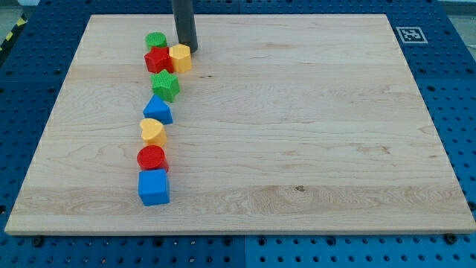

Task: Place the yellow hexagon towards the bottom center

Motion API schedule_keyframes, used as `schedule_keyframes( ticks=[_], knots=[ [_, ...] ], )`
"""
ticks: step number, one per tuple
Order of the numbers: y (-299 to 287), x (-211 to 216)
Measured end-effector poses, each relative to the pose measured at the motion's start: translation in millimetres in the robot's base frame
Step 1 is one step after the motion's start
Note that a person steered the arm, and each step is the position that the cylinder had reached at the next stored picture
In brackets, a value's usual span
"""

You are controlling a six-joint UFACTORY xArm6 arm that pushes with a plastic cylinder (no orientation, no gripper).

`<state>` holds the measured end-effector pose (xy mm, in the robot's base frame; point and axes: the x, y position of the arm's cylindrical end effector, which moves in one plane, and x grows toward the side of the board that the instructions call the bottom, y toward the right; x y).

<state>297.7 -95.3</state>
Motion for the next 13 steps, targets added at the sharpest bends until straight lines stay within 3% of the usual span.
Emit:
schedule_keyframes(
  ticks=[3, 5, 8, 9, 11, 12, 13],
  knots=[
    [-31.9, 35.7],
    [-16.9, 94.4],
    [110.3, 96.9],
    [118.4, 83.4],
    [198.5, 56.7],
    [221.8, 59.0],
    [209.6, 82.2]
  ],
)
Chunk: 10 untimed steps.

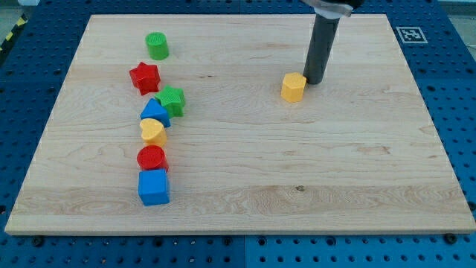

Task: Place the yellow hexagon towards the bottom center

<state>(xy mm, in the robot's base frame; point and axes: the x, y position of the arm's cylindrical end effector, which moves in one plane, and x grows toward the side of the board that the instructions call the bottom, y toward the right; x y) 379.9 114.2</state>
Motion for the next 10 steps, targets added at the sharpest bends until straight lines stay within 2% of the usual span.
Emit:
schedule_keyframes(
  ticks=[1, 4, 8, 10],
  knots=[
    [-24.0, 20.4],
    [-45.7, -0.6],
    [-44.6, 45.6],
    [-76.3, 32.1]
  ],
)
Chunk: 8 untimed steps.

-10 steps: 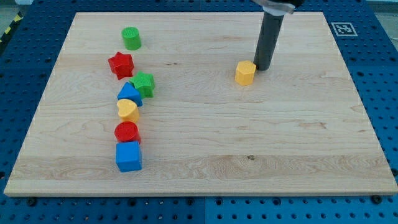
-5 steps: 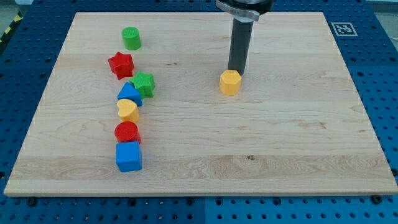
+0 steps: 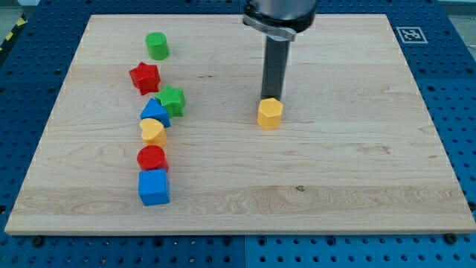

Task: Place the yellow hexagon towards the bottom center

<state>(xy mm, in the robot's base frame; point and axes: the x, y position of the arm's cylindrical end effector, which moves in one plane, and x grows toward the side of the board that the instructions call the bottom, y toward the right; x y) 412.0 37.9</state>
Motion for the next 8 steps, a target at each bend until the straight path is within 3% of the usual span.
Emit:
schedule_keyframes(
  ticks=[6, 8],
  knots=[
    [38.4, 100.2],
    [66.7, 114.4]
  ],
)
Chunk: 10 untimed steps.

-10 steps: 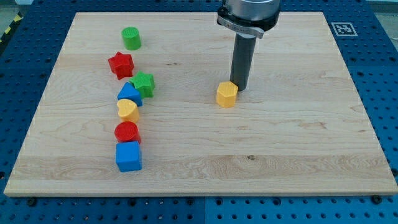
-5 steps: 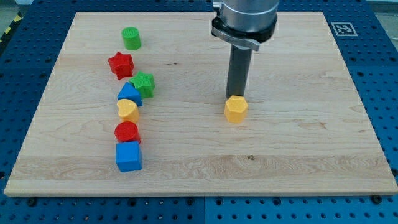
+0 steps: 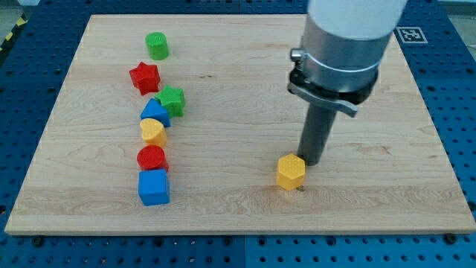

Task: Place the yellow hexagon towards the bottom center

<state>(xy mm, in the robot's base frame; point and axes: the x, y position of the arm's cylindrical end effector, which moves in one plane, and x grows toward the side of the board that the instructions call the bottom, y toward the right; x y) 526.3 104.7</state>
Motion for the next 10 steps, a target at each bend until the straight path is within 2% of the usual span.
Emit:
schedule_keyframes(
  ticks=[1, 2, 5, 7, 9, 10],
  knots=[
    [16.7, 8.2],
    [3.0, 24.0],
    [-36.3, 24.4],
    [-43.1, -111.7],
    [-125.0, -233.8],
    [-171.8, -278.8]
  ],
)
